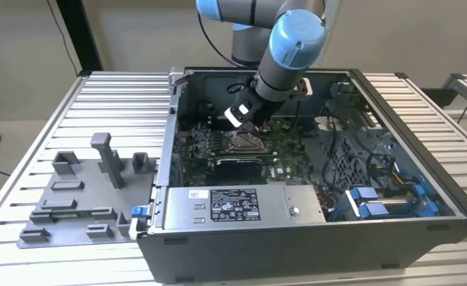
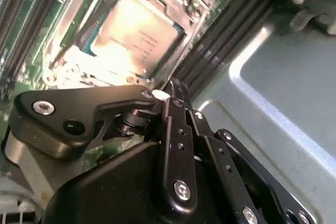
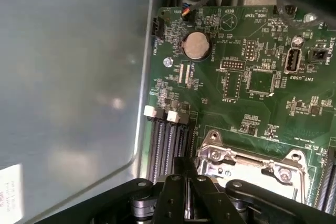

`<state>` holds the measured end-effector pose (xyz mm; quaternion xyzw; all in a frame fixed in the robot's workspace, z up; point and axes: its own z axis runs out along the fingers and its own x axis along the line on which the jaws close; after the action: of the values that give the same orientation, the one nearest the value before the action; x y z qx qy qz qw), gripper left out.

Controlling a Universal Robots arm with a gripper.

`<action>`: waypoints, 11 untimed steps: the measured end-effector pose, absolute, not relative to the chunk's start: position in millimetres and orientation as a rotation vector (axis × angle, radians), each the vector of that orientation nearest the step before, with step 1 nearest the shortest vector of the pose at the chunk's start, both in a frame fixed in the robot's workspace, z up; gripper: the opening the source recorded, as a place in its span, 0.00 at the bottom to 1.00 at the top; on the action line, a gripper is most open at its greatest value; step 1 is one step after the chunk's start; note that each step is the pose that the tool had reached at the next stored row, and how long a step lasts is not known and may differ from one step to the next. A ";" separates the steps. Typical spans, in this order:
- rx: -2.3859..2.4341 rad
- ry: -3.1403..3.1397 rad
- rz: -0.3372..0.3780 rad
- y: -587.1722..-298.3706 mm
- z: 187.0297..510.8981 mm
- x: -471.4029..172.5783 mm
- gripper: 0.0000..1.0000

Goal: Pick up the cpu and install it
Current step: 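Close the cpu cover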

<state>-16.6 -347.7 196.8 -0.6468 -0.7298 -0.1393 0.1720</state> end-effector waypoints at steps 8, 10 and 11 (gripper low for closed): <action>-1.835 -2.070 -0.397 -347.7 218.5 -47.3 0.00; -1.835 -2.070 -0.397 -347.7 218.7 -56.2 0.00; -1.835 -2.071 -0.397 -347.7 218.6 -60.7 0.00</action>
<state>-60.7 -347.7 218.6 -0.6466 -0.7298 -0.1400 0.1724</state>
